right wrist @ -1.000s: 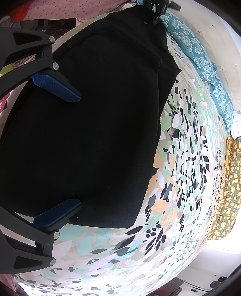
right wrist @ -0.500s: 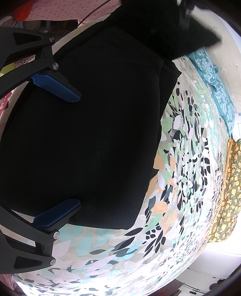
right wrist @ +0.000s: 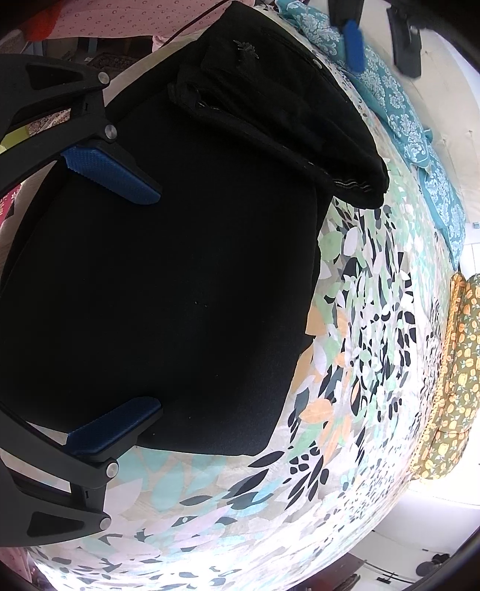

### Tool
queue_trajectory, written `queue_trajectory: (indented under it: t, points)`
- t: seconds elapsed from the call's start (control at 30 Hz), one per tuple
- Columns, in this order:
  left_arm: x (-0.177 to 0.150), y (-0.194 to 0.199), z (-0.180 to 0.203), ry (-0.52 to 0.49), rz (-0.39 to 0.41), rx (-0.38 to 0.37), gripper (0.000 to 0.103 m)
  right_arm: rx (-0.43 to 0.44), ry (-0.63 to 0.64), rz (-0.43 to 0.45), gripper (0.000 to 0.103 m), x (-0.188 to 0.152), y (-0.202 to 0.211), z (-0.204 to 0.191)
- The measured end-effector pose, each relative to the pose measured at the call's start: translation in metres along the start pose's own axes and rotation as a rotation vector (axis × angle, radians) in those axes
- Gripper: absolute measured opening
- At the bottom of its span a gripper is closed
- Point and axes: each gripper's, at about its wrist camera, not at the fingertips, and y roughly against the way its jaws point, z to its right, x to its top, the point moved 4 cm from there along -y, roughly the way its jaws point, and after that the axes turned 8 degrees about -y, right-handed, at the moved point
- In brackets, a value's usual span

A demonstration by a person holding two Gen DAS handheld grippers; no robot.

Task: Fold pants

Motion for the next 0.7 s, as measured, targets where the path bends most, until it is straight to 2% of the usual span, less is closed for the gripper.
queue_trajectory:
  t: [0.13, 0.27, 0.47, 0.7]
  points:
    - [-0.003, 0.023, -0.041, 0.032, 0.072, 0.132, 0.083, -0.003, 0.002, 0.003, 0.103, 0.0, 0.0, 0.0]
    - [-0.014, 0.025, -0.072, 0.017, 0.082, 0.29, 0.084, -0.005, 0.003, 0.005, 0.103, -0.001, 0.0, 0.001]
    - [-0.039, 0.019, -0.095, 0.038, 0.084, 0.349, 0.084, -0.004, 0.004, 0.011, 0.103, -0.001, 0.0, 0.001]
    - [-0.05, 0.012, -0.116, 0.13, 0.083, 0.4, 0.084, 0.016, 0.013, -0.003, 0.103, 0.0, 0.002, 0.003]
